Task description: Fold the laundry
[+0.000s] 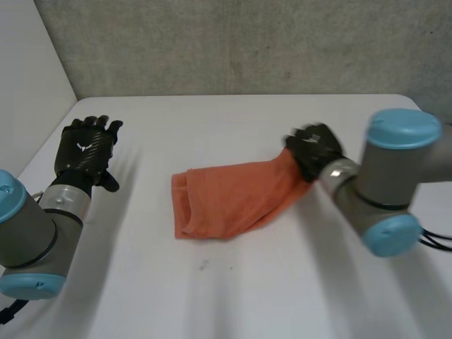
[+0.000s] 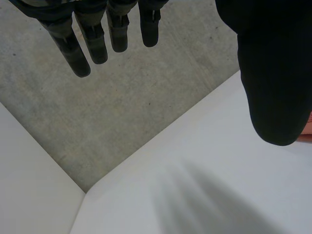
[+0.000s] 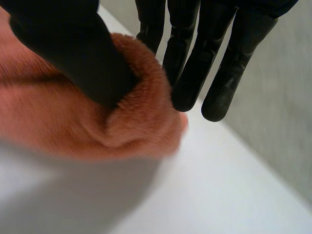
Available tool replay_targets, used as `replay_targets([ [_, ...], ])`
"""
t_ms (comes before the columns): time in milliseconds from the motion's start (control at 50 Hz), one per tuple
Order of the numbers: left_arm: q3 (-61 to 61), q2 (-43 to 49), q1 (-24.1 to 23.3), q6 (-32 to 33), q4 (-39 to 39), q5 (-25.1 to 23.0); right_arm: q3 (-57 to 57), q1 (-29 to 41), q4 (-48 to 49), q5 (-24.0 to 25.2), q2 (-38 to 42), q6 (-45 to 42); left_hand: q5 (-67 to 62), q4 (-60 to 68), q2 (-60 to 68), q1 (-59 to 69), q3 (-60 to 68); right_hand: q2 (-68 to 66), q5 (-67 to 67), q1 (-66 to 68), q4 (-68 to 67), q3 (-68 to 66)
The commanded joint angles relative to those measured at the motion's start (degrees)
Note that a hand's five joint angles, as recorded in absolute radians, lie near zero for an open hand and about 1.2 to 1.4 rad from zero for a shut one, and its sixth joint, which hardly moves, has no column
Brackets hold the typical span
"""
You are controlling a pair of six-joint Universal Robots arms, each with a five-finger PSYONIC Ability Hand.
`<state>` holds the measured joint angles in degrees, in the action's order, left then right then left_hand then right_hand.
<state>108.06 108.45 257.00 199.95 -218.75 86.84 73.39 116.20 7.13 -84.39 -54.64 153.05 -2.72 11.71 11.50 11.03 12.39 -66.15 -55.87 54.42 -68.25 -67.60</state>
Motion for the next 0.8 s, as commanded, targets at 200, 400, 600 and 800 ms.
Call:
replay_targets([
  [200, 0.1, -0.1, -0.2, 0.0, 0.0, 0.1, -9.1, 22.9, -0.1, 0.1, 10.8, -13.0, 2.7, -1.7, -1.5, -1.0, -2.4, -1.9, -2.2, 13.7, 0.2, -0.5],
  [400, -0.1, -0.3, -1.8, -0.1, 0.1, -0.2, -7.6, 20.3, 0.4, -4.3, 3.6, 0.3, 2.7, -1.7, -1.5, -1.0, -2.4, 56.1, 55.9, -44.4, 58.3, 57.6],
  [600, -5.5, -1.7, -9.8, -2.3, 1.7, -0.3, -2.6, 9.2, -1.6, -2.2, -3.4, 19.5, 0.7, 0.4, 0.6, 1.0, -0.3, 56.1, 55.9, -44.4, 58.3, 57.6],
  [800, -20.8, 6.7, -19.2, -17.6, 14.7, -1.6, -3.5, 2.3, -8.5, -0.2, -2.2, 23.8, 0.5, 0.5, 0.7, 1.2, -0.2, 56.1, 55.9, -44.4, 58.3, 57.6],
])
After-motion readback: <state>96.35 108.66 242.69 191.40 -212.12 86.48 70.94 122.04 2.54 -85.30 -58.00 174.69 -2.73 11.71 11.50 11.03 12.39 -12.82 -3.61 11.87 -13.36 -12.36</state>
